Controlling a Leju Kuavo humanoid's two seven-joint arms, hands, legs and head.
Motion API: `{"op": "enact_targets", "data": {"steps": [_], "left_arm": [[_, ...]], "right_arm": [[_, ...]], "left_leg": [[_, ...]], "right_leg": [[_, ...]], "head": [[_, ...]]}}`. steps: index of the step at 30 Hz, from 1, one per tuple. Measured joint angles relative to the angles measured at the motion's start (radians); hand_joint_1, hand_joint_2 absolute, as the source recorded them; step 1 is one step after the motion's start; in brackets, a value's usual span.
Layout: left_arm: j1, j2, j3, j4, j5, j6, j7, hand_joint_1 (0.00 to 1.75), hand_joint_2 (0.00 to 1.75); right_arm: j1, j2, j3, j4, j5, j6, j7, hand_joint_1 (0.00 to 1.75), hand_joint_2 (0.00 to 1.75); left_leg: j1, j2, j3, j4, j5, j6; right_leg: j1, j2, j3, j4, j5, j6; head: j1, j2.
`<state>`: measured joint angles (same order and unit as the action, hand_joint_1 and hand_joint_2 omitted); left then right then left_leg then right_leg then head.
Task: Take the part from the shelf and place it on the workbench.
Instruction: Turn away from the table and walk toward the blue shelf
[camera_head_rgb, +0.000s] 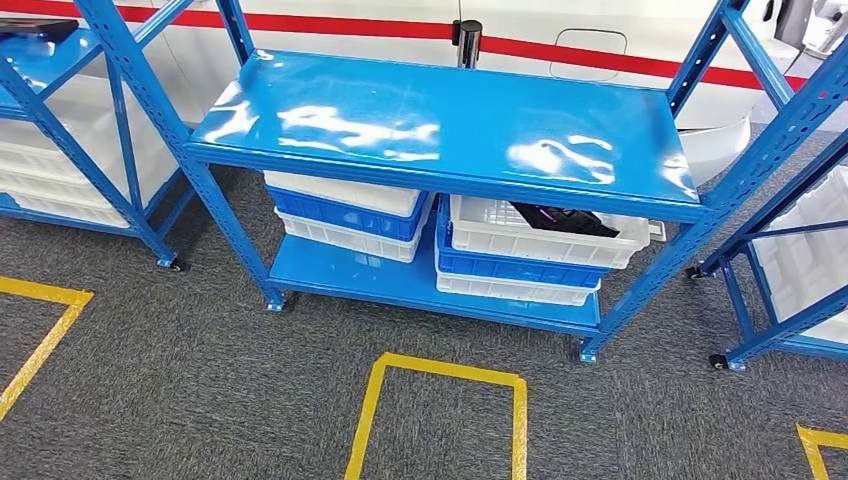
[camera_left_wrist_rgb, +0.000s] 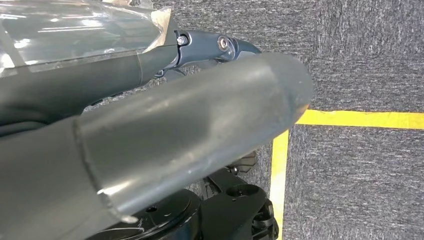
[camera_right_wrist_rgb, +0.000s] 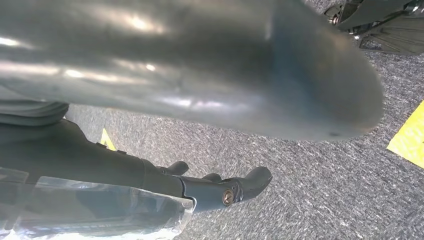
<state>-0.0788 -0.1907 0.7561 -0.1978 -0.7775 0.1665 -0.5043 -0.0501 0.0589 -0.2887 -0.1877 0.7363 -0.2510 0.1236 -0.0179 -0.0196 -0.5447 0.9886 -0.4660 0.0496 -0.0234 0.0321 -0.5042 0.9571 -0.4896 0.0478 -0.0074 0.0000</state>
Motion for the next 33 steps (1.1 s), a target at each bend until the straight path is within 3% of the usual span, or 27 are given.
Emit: {"op": "enact_targets", "data": {"steps": [3,4,6,8,9,11,12,14,16,18,19,21,22,23,24,25,27,28,30,33], "left_arm": [[0.0,0.0,0.0,0.0,-0.001,0.0,0.0,0.0,0.0],[0.001,0.0,0.0,0.0,-0.001,-0.001,0.0,0.0,0.0],[0.002,0.001,0.0,0.0,-0.002,-0.001,0.0,0.0,0.0],[0.003,0.001,0.0,0.0,-0.003,-0.001,0.0,0.0,0.0],[0.003,0.001,0.0,0.0,-0.003,-0.001,0.0,0.0,0.0],[0.004,0.001,0.0,0.0,-0.003,-0.001,0.0,0.0,0.0],[0.004,0.002,0.0,0.0,-0.003,-0.001,0.0,0.0,0.0],[0.005,0.003,0.0,0.0,-0.003,-0.001,0.0,0.0,0.0],[0.005,0.003,0.0,0.0,-0.004,-0.003,0.0,0.0,0.0],[0.004,0.004,0.0,0.0,-0.004,-0.005,0.0,0.0,0.0],[0.005,0.004,0.0,0.0,-0.004,-0.006,0.0,0.0,0.0],[0.006,0.004,0.0,0.0,-0.004,-0.006,0.001,0.0,0.0],[0.008,0.004,0.0,0.0,-0.005,-0.006,0.001,0.0,0.0],[0.009,0.004,0.0,0.0,-0.005,-0.007,0.001,0.0,0.0],[0.01,0.004,0.0,0.001,-0.005,-0.007,0.002,0.0,0.0],[0.01,0.004,0.0,0.001,-0.005,-0.007,0.002,0.0,0.0],[0.01,0.005,0.0,0.0,-0.005,-0.007,0.002,0.0,0.0],[0.009,0.006,0.0,0.0,-0.005,-0.006,0.003,0.0,0.0],[0.008,0.008,0.0,0.0,-0.005,-0.006,0.004,0.0,0.0],[0.007,0.007,0.0,0.0,-0.005,-0.005,0.005,0.0,0.0]], "right_arm": [[-0.001,0.001,-0.004,0.0,-0.001,-0.001,0.0,0.0,0.0],[-0.001,0.001,-0.005,0.0,-0.001,-0.001,0.0,0.0,0.0],[-0.001,0.002,-0.006,0.0,-0.001,-0.001,0.0,0.0,0.0],[0.002,0.002,-0.006,0.0,-0.002,-0.001,0.0,0.0,0.0],[0.003,0.002,-0.006,0.0,-0.002,-0.001,0.0,0.0,0.0],[0.005,0.0,-0.008,0.0,-0.003,-0.002,0.0,0.0,0.0],[0.004,0.001,-0.008,0.0,-0.003,-0.002,0.0,0.0,0.0],[0.001,0.002,-0.009,0.0,-0.003,-0.004,0.0,0.0,0.0],[0.0,0.003,-0.011,0.0,-0.003,-0.005,0.0,0.0,0.0],[0.0,0.004,-0.012,0.0,-0.003,-0.007,0.0,0.0,0.0],[0.0,0.004,-0.012,0.0,-0.002,-0.008,0.0,0.0,0.0],[0.0,0.005,-0.012,0.0,0.0,-0.009,0.0,0.0,0.0],[0.001,0.005,-0.012,0.0,0.001,-0.009,0.0,0.0,0.0],[0.002,0.005,-0.012,0.0,0.002,-0.009,0.0,0.0,0.0],[0.003,0.005,-0.012,0.0,0.003,-0.009,0.001,0.0,0.0],[0.003,0.005,-0.012,0.0,0.004,-0.009,0.001,0.0,0.0],[0.002,0.007,-0.012,0.0,0.006,-0.009,0.001,0.0,0.0],[0.0,0.008,-0.012,0.0,0.006,-0.009,0.001,0.0,0.0],[-0.001,0.01,-0.012,0.0,0.007,-0.009,0.001,0.0,0.0],[0.001,0.009,-0.012,0.0,0.008,-0.009,0.001,0.0,0.0]], "left_leg": [[0.01,0.008,0.01,-0.021,0.011,0.016],[0.013,0.013,0.014,-0.028,0.015,0.021],[0.012,0.025,0.014,-0.029,0.016,0.024],[0.012,0.035,0.014,-0.028,0.014,0.022],[0.012,0.039,0.015,-0.027,0.012,0.019],[0.015,0.049,0.017,-0.019,0.004,0.008],[0.014,0.053,0.017,-0.012,-0.002,0.0],[0.012,0.062,0.02,-0.001,-0.015,-0.016],[0.014,0.07,0.026,0.0,-0.022,-0.026],[0.02,0.06,0.02,0.022,-0.043,-0.039],[0.022,0.048,0.005,0.058,-0.069,-0.045],[0.025,0.029,-0.053,0.184,-0.141,-0.054],[0.025,0.026,-0.086,0.248,-0.167,-0.055],[0.026,0.026,-0.107,0.286,-0.174,-0.054],[0.026,0.025,-0.111,0.287,-0.159,-0.052],[0.026,0.021,-0.096,0.249,-0.127,-0.047],[0.025,-0.004,-0.034,0.111,-0.052,-0.031],[0.023,-0.014,-0.009,0.056,-0.03,-0.024],[0.019,-0.021,0.009,0.013,-0.019,-0.014],[0.021,0.0,0.015,-0.007,-0.006,-0.002]], "right_leg": [[0.003,-0.007,-0.011,0.035,-0.02,0.002],[0.004,-0.011,-0.032,0.082,-0.044,-0.001],[0.002,-0.018,-0.106,0.22,-0.102,-0.009],[0.001,-0.019,-0.159,0.309,-0.124,-0.002],[0.0,-0.021,-0.16,0.303,-0.112,0.006],[-0.004,-0.042,-0.1,0.171,-0.049,0.027],[-0.003,-0.055,-0.07,0.105,-0.021,0.03],[0.001,-0.07,-0.038,0.035,0.006,0.012],[0.004,-0.056,-0.038,0.037,0.007,-0.015],[0.0,-0.044,-0.033,0.036,0.011,-0.031],[-0.003,-0.039,-0.032,0.035,0.014,-0.037],[-0.001,-0.028,-0.034,0.035,0.016,-0.043],[0.001,-0.022,-0.036,0.035,0.016,-0.044],[0.003,-0.014,-0.036,0.036,0.016,-0.044],[0.005,-0.006,-0.035,0.036,0.016,-0.044],[0.007,0.003,-0.033,0.036,0.016,-0.044],[0.01,0.02,-0.03,0.036,0.016,-0.044],[0.013,0.027,-0.031,0.036,0.016,-0.043],[0.015,0.037,-0.035,0.035,0.018,-0.038],[0.019,0.032,-0.05,0.047,0.012,-0.027]], "head": [[0.002,0.0],[0.005,0.0],[0.01,0.0],[0.011,0.0],[0.011,0.0],[0.011,0.0],[0.013,0.0],[0.013,0.0],[0.012,0.0],[0.011,0.0],[0.01,0.0],[0.007,0.0],[0.007,0.0],[0.006,0.0],[0.007,0.0],[0.006,0.0],[0.007,0.0],[0.007,0.0],[0.006,0.0],[0.006,0.0]]}}
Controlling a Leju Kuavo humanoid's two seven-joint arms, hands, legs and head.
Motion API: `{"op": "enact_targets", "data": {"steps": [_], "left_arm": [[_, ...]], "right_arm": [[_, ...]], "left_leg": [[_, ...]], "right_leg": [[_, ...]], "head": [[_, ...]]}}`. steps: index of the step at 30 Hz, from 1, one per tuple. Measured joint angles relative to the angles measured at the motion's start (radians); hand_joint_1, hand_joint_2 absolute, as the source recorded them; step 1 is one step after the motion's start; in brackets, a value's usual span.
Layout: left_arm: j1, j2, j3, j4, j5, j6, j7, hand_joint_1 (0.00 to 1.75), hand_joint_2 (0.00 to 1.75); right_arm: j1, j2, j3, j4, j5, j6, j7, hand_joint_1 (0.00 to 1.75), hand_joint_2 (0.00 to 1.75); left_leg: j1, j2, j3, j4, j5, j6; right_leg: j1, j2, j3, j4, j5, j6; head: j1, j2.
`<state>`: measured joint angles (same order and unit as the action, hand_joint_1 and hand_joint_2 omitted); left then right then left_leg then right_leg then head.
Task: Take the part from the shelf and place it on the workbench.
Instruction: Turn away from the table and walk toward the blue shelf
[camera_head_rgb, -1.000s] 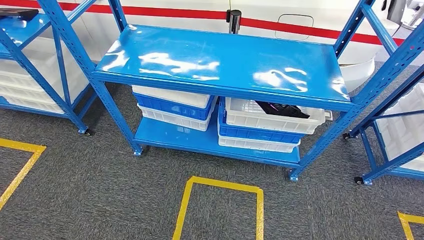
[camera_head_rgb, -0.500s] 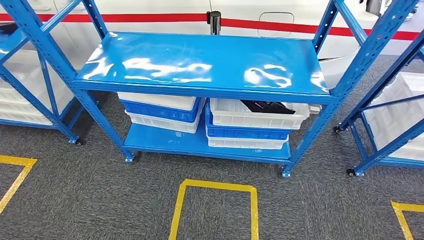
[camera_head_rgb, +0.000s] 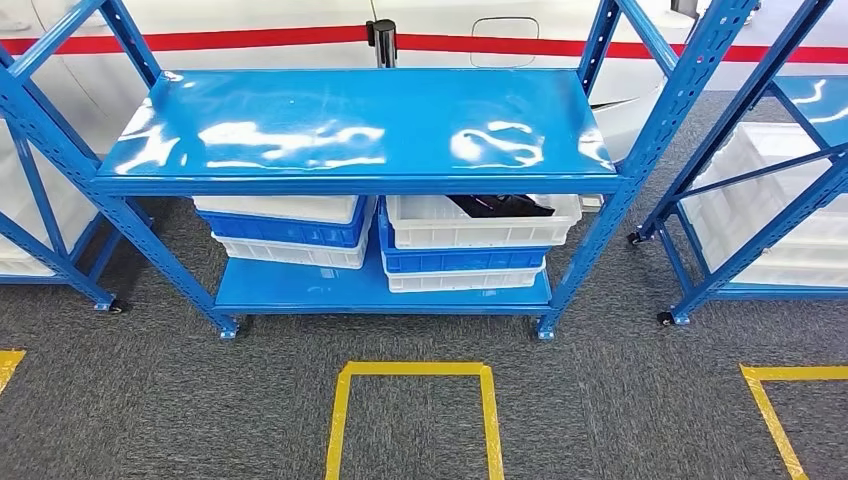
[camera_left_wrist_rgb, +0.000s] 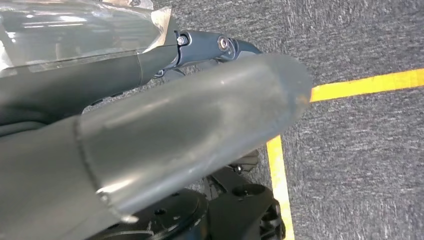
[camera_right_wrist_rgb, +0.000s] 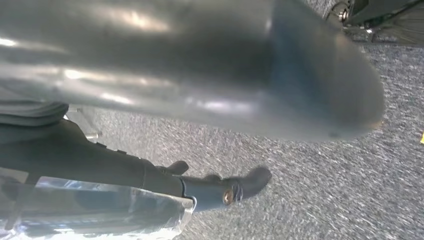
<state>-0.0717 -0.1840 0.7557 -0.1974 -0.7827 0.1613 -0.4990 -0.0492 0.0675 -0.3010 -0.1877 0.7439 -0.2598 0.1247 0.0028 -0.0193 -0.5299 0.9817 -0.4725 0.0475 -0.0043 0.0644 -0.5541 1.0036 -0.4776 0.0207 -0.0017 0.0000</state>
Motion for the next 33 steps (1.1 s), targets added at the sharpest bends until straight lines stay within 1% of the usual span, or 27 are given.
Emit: {"op": "enact_targets", "data": {"steps": [1,2,3,4,5,6,7,8,9,10,11,12,13,15,17,19,24,25,28,29,33], "left_arm": [[0.0,-0.001,0.0,0.0,0.0,0.0,0.0,0.0,0.0],[0.0,-0.001,0.0,0.0,0.0,0.0,0.0,0.0,0.0],[0.001,-0.001,0.0,0.0,0.0,0.0,0.0,0.0,0.0],[0.001,-0.001,0.0,0.0,0.0,0.0,0.0,0.0,0.0],[0.001,-0.001,0.0,0.0,0.0,0.0,0.0,0.0,0.0],[0.002,-0.001,0.0,0.0,0.0,0.0,0.0,0.0,0.0],[0.001,-0.002,0.0,0.0,0.0,0.0,0.0,0.0,0.0],[0.001,-0.002,0.0,0.0,0.0,0.0,0.001,0.0,0.0],[0.001,-0.002,0.0,0.0,0.0,0.001,0.001,0.0,0.0],[0.001,-0.002,0.0,0.0,0.0,0.002,0.002,0.0,0.0],[0.0,-0.001,0.0,0.0,0.0,0.004,0.003,0.0,0.0],[-0.002,-0.001,0.0,0.0,0.0,0.005,0.004,0.0,0.0],[-0.003,-0.001,0.0,0.0,0.001,0.007,0.004,0.0,0.0],[-0.003,-0.001,0.0,0.0,0.002,0.009,0.005,0.0,0.87],[-0.003,-0.002,0.0,0.0,0.003,0.01,0.005,0.0,1.75],[-0.003,-0.002,0.0,0.0,0.008,0.005,0.005,0.0,1.75],[0.004,0.003,-0.019,-0.001,0.049,-0.017,0.042,0.0,1.75],[0.008,0.006,-0.032,-0.003,0.066,-0.02,0.054,0.0,1.75],[0.023,0.014,-0.073,-0.011,0.122,-0.031,0.09,0.0,0.44],[0.028,0.018,-0.088,-0.015,0.142,-0.035,0.102,0.0,0.0],[0.047,0.035,-0.158,-0.032,0.22,-0.05,0.15,0.0,0.0]], "right_arm": [[-0.001,-0.001,0.0,0.0,0.0,0.0,0.0,0.0,0.0],[-0.002,-0.002,0.0,0.0,0.0,0.0,0.0,0.0,0.0],[-0.002,-0.002,0.0,0.0,0.0,0.0,0.0,0.0,0.0],[-0.002,-0.002,0.0,0.0,0.0,0.0,0.0,0.0,0.0],[-0.001,-0.002,0.0,0.0,0.0,0.0,0.0,0.0,0.0],[0.0,-0.003,0.0,0.0,0.0,0.0,0.0,0.0,0.0],[0.002,-0.003,0.0,0.0,0.0,0.0,0.0,0.0,0.0],[0.003,-0.004,0.0,0.0,0.001,0.0,0.0,0.0,0.0],[0.002,-0.005,0.0,0.0,0.001,0.0,0.001,0.0,0.0],[0.001,-0.005,0.0,0.0,0.003,0.0,0.001,0.0,0.0],[0.0,-0.004,0.0,0.0,0.005,0.0,0.001,0.0,0.0],[-0.001,-0.004,0.0,0.0,0.007,0.0,0.003,0.0,0.0],[-0.001,-0.003,0.0,0.0,0.008,0.0,0.005,0.0,0.0],[-0.001,-0.004,0.0,0.0,0.01,0.0,0.011,0.0,0.0],[-0.001,-0.004,0.0,0.0,0.01,0.001,0.016,0.0,0.87],[-0.001,-0.002,0.0,0.0,0.011,0.003,0.014,0.0,1.75],[0.005,-0.004,0.002,-0.003,-0.015,0.017,-0.002,0.0,1.75],[0.008,-0.005,0.004,-0.005,-0.031,0.023,-0.004,0.0,1.31],[0.02,-0.009,0.013,-0.013,-0.085,0.041,-0.014,0.0,0.0],[0.025,-0.01,0.017,-0.017,-0.104,0.047,-0.017,0.0,0.0],[0.044,-0.017,0.042,-0.034,-0.182,0.073,-0.03,0.0,0.0]], "left_leg": [[0.003,0.009,0.003,-0.009,0.006,0.006],[0.005,0.018,0.005,-0.016,0.009,0.01],[0.003,0.027,0.005,-0.018,0.01,0.013],[0.003,0.037,0.004,-0.018,0.01,0.013],[0.002,0.046,0.003,-0.018,0.01,0.013],[0.002,0.054,0.003,-0.017,0.009,0.012],[0.003,0.061,0.003,-0.016,0.008,0.01],[0.003,0.068,0.004,-0.013,0.006,0.006],[0.002,0.073,0.004,-0.008,0.002,0.001],[0.001,0.077,0.004,-0.002,-0.003,-0.006],[-0.002,0.08,0.003,0.003,-0.01,-0.011],[-0.004,0.081,0.002,0.007,-0.014,-0.012],[-0.003,0.082,0.002,0.008,-0.016,-0.011],[0.0,0.081,0.001,0.008,-0.013,-0.006],[0.003,0.081,0.001,0.006,-0.01,-0.007],[0.005,0.081,0.002,0.004,-0.008,-0.008],[0.007,0.081,0.003,0.002,-0.006,-0.013],[0.007,0.081,0.003,0.002,-0.006,-0.015],[0.007,0.081,0.003,0.001,-0.006,-0.026],[0.007,0.081,0.003,0.001,-0.007,-0.029],[0.003,0.081,0.003,0.001,-0.008,-0.031]], "right_leg": [[0.002,-0.013,-0.017,0.03,-0.017,-0.001],[0.003,-0.029,-0.042,0.084,-0.043,-0.005],[0.001,-0.041,-0.078,0.152,-0.075,-0.008],[-0.001,-0.047,-0.112,0.222,-0.102,-0.008],[-0.005,-0.05,-0.135,0.271,-0.117,-0.003],[-0.008,-0.053,-0.138,0.28,-0.115,0.006],[-0.012,-0.058,-0.119,0.246,-0.097,0.018],[-0.015,-0.067,-0.081,0.176,-0.07,0.03],[-0.018,-0.08,-0.039,0.098,-0.043,0.038],[-0.019,-0.089,-0.005,0.035,-0.023,0.039],[-0.019,-0.095,0.016,-0.004,-0.011,0.035],[-0.019,-0.096,0.022,-0.016,-0.007,0.029],[-0.017,-0.093,0.023,-0.016,-0.005,0.024],[-0.015,-0.092,0.022,-0.016,-0.004,0.02],[-0.012,-0.092,0.021,-0.016,-0.003,0.017],[-0.01,-0.092,0.021,-0.015,-0.003,0.015],[-0.006,-0.092,0.021,-0.015,-0.005,0.012],[-0.006,-0.092,0.021,-0.015,-0.005,0.012],[-0.005,-0.092,0.02,-0.014,-0.005,0.012],[-0.005,-0.092,0.02,-0.014,-0.005,0.012],[-0.007,-0.092,0.02,-0.014,-0.005,0.012]], "head": [[0.002,0.0],[0.004,0.0],[0.007,0.0],[0.009,0.0],[0.009,0.0],[0.01,0.0],[0.01,0.0],[0.01,0.0],[0.01,0.0],[0.01,0.0],[0.008,0.0],[0.006,0.0],[0.004,0.0],[0.002,0.0],[0.001,0.0],[0.001,0.0],[0.001,0.0],[0.002,0.0],[0.002,0.0],[0.002,0.0],[0.002,0.0]]}}
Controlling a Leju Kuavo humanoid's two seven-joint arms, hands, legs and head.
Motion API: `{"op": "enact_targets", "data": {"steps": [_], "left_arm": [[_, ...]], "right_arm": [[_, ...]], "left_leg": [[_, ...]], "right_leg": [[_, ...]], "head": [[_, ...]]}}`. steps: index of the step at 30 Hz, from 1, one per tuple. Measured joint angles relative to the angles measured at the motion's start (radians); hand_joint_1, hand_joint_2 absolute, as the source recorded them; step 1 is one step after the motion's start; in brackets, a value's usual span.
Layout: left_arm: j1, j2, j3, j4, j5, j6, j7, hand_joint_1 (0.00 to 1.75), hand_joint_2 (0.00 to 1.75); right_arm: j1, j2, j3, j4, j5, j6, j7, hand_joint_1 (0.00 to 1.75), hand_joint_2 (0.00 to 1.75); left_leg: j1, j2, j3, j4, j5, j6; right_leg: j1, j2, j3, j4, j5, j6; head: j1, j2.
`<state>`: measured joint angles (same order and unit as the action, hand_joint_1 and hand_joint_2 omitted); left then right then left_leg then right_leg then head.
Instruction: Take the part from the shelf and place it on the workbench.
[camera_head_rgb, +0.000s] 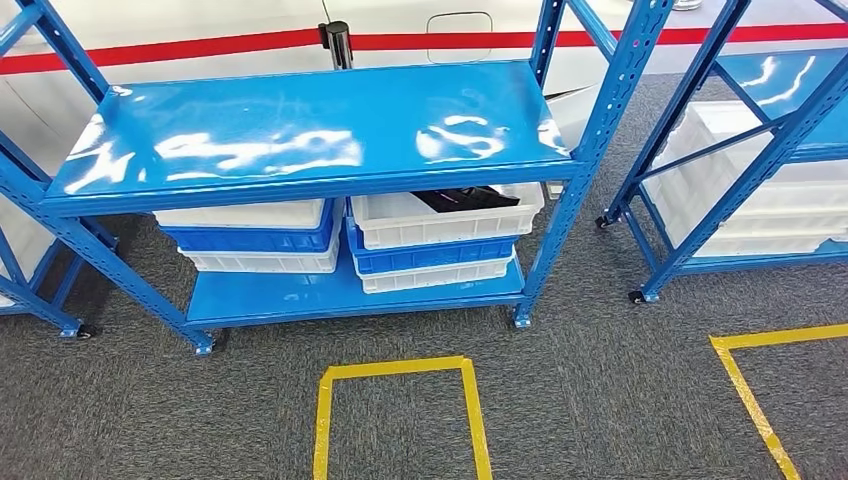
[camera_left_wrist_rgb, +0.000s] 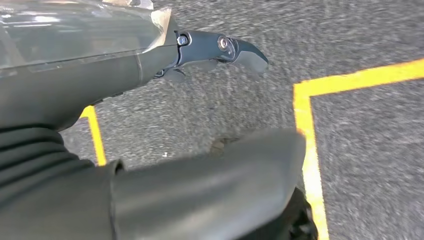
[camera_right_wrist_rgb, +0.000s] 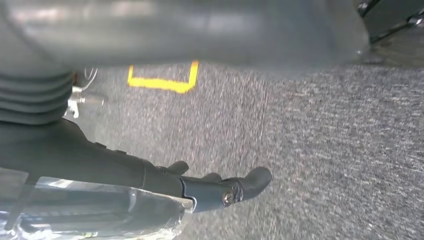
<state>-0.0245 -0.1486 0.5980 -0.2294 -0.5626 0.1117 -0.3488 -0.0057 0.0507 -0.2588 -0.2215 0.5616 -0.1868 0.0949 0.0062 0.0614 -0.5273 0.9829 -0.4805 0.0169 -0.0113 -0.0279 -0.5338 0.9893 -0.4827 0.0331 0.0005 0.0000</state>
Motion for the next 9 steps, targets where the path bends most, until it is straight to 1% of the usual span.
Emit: {"op": "enact_targets", "data": {"steps": [9], "left_arm": [[0.047,0.038,-0.16,-0.042,0.167,-0.032,0.103,0.0,0.0]], "right_arm": [[0.042,-0.013,0.064,-0.042,-0.166,0.054,-0.027,0.0,0.0]], "left_leg": [[-0.008,0.0,0.0,0.001,-0.001,0.001]], "right_leg": [[-0.007,0.0,0.0,0.0,0.0,0.001]], "head": [[0.0,0.0]]}}
